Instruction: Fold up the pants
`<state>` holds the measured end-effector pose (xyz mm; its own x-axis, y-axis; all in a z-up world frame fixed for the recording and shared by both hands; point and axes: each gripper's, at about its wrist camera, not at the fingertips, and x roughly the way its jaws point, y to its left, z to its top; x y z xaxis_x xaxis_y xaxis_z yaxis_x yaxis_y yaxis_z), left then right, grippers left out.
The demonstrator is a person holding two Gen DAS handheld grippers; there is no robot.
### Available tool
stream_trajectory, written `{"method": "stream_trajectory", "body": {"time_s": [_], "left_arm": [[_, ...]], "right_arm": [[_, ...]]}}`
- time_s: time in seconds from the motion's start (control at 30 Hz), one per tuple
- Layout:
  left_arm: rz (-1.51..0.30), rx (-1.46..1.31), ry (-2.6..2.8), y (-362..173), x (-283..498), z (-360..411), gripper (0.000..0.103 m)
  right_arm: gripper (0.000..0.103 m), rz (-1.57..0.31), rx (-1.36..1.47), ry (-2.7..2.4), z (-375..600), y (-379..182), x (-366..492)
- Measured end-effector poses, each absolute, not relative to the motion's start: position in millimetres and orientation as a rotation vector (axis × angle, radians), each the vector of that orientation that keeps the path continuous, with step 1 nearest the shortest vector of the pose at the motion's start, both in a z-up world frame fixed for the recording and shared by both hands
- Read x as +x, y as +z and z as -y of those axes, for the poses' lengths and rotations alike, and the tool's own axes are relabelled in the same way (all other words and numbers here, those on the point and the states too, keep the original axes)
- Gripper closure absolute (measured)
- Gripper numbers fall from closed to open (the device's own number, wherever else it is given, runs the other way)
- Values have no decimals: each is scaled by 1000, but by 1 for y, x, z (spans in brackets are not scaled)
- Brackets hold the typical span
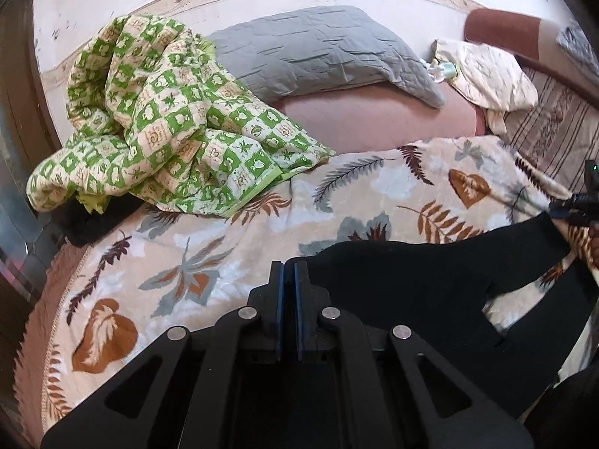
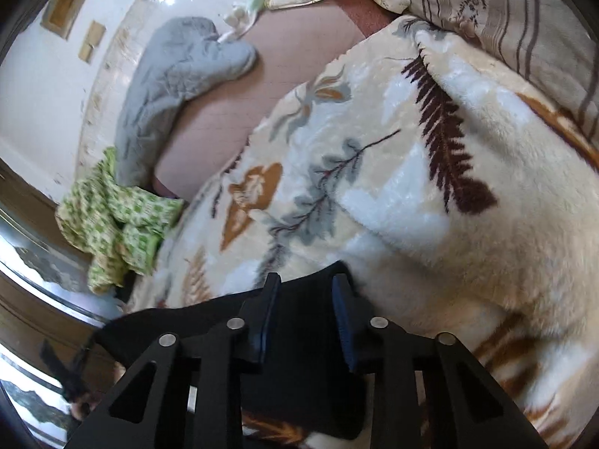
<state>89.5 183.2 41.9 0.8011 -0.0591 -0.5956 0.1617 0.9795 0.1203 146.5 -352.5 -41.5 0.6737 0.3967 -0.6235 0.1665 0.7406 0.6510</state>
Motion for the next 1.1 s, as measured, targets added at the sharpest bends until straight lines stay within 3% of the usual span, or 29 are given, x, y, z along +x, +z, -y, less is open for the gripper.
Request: {"method": "stream_trajectory", "body": {"time_s": [0.43, 0.5, 0.53, 0.57, 0.9, 1.1], "left_arm": [[-642, 158, -131, 39, 86, -179, 100], [-640, 153, -129, 39, 87, -178, 100], [-639, 152, -127, 38, 87, -178, 100], [-641, 150, -122, 37, 88, -179, 100], [-655, 111, -50, 39, 129, -202, 101], [-685, 150, -33, 22, 117, -213, 101]], "right_arm": [[72, -893, 663, 148, 352, -59, 158], [80, -894, 648, 156, 350, -58, 156], [92, -892, 645, 164, 350, -56, 155], [96, -888, 645, 164, 350, -54, 153], [99, -682, 515, 87, 350, 0, 131], [99, -725, 429, 104, 338, 2, 121]]}}
